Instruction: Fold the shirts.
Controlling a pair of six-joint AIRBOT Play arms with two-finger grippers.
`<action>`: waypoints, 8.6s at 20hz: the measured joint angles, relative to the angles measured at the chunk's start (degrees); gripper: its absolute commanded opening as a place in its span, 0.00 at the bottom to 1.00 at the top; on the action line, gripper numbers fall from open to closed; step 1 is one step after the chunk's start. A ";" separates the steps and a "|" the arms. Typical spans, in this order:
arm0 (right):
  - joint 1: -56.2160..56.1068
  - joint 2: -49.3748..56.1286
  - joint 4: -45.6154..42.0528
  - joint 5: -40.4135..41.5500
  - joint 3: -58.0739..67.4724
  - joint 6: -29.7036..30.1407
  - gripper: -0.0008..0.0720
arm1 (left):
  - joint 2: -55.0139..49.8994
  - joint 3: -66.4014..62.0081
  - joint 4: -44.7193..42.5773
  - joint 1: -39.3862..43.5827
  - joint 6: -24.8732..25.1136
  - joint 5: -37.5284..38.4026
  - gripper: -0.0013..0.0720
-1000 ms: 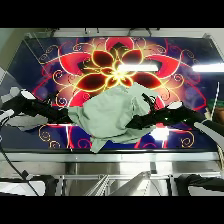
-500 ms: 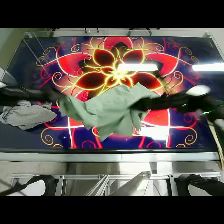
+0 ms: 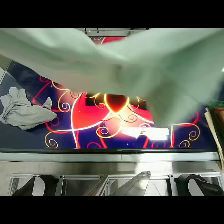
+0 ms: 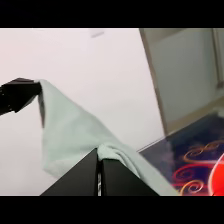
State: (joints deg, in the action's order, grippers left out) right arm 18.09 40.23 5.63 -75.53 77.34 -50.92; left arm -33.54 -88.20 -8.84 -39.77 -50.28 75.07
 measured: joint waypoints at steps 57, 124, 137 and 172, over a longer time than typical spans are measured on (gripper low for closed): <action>-20.28 61.94 -52.35 8.11 2.91 0.00 0.02 | -61.02 31.89 -35.41 55.60 -20.65 -7.89 0.04; -2.64 72.87 -10.16 20.35 2.34 22.51 0.03 | -89.02 -26.60 -45.18 23.32 -0.79 11.61 0.05; -2.12 72.89 -19.28 21.99 2.34 18.03 0.55 | -88.94 -28.30 -50.38 25.20 0.72 11.96 0.46; -7.91 56.94 -20.50 1.84 2.34 10.40 0.22 | -63.73 10.97 -79.80 5.75 -23.17 6.62 0.02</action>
State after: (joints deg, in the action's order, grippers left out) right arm 10.17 97.17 -14.87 -73.69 79.68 -40.51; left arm -97.27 -77.23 -88.64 -34.02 -73.45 81.69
